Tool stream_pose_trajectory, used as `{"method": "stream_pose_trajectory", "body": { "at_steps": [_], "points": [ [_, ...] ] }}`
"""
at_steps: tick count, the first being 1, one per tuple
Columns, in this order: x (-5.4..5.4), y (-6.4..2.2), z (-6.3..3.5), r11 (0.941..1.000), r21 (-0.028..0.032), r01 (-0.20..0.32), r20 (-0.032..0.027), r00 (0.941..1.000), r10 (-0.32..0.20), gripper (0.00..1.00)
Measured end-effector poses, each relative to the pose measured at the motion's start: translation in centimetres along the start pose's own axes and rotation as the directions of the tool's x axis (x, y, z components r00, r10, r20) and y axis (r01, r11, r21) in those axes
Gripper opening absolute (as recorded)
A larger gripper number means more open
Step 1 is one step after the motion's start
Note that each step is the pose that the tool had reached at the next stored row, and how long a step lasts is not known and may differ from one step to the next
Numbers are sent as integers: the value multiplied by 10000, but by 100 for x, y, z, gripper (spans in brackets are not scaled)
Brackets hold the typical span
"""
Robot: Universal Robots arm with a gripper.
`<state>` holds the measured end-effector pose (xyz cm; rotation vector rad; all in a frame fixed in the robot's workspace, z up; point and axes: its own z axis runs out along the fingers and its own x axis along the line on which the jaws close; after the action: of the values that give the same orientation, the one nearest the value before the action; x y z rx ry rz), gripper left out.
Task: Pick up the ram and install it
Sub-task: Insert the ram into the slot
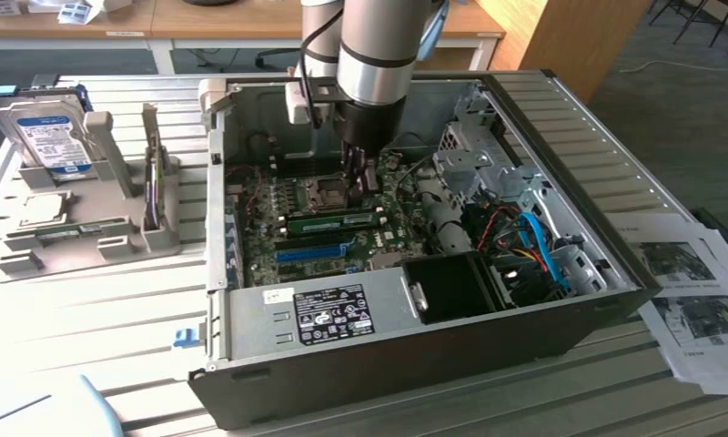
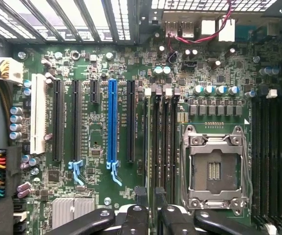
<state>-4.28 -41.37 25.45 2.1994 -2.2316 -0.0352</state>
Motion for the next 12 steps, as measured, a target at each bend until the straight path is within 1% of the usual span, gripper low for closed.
{"method": "stream_pose_trajectory", "body": {
  "at_steps": [12],
  "points": [
    [-2,4,-175,10000,0,0,0,10000,0,18]
  ]
}}
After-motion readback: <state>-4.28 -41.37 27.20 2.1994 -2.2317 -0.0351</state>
